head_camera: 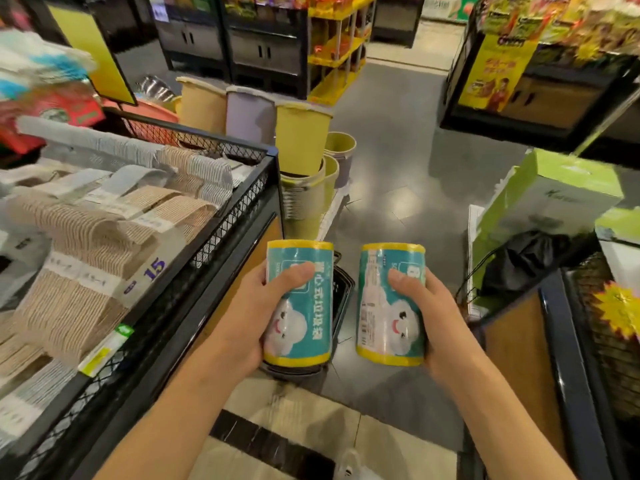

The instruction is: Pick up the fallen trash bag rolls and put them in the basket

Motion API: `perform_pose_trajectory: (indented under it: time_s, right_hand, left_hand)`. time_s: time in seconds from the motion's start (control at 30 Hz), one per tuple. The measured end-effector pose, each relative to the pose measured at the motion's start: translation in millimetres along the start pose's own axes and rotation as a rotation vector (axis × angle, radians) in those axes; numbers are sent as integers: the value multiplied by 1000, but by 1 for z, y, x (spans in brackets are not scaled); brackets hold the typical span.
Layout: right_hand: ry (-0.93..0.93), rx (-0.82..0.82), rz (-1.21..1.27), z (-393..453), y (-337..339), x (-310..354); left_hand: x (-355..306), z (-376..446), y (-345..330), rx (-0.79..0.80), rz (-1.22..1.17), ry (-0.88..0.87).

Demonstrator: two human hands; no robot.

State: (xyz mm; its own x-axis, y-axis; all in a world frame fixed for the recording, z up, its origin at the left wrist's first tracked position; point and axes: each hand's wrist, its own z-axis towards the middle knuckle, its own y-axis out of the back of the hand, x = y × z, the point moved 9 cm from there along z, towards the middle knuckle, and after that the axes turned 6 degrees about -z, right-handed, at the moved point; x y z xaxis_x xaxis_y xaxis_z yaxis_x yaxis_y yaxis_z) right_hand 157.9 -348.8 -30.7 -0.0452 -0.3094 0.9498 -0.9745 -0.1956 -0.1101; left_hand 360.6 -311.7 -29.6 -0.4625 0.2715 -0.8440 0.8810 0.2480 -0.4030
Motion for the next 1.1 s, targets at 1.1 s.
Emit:
perform_pose_trajectory:
  time_s: [1.1]
  right_hand:
    - [-229, 493, -350, 387, -55, 47]
  left_hand:
    - [-34, 268, 46, -542, -419, -147]
